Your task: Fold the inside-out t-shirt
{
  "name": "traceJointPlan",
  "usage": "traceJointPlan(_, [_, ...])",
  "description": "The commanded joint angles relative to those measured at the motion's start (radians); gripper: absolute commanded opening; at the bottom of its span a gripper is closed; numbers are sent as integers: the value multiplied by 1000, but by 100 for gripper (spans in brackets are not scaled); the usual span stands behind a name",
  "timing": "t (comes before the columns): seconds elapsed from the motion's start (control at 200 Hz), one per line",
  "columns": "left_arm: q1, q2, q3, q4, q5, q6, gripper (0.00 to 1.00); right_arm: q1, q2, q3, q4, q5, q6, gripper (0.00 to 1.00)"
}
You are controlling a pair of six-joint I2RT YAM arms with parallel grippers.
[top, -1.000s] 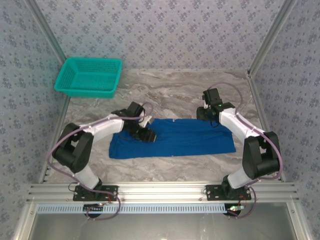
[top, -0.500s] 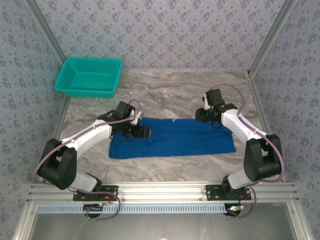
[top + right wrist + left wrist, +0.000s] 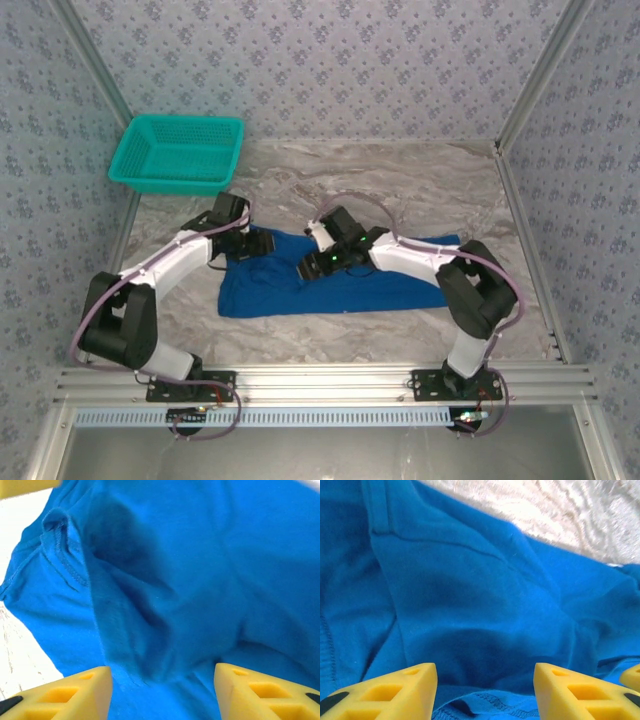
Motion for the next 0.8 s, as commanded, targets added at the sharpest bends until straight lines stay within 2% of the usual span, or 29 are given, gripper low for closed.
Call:
traceJointPlan(0.0, [-1,24,12,-93,22,13,54,34,38,51,15,37,15,59])
traceJointPlan(0.125, [-1,33,-14,-122,-20,41,53,64,76,68,0,102,20,58])
traceJointPlan(0.21, [-1,39,-27,-119,16,45,49,78,98,113,-59,166,0,53])
traceJointPlan(0.24, [-2,35,-32,-114,36,43,46,84,99,120,-77,178,-8,51])
traceJointPlan(0.3, [-3,23,-45,-108,79,42,39,93,96,119,-96,206,-18,39])
traceJointPlan(0.385, [-4,10,-64,-121,118,49,32,97,88,107,-103,198,-25,28])
traceJointPlan(0.54, [-4,-42,-98,-160,113,57,21,101,56,93,-120,184,-48,17])
traceJointPlan(0.61, [-5,-86,-107,-172,158,51,16,98,34,48,-139,174,-62,14])
traceJointPlan(0.705, [-4,-183,-125,-172,209,27,15,87,-4,13,-168,163,-52,14])
traceJointPlan(0.744, [-4,-223,-130,-163,194,16,19,71,-13,-2,-167,125,-27,18])
traceJointPlan(0.794, [1,-258,-138,-148,142,-3,26,52,-17,-23,-141,72,29,28])
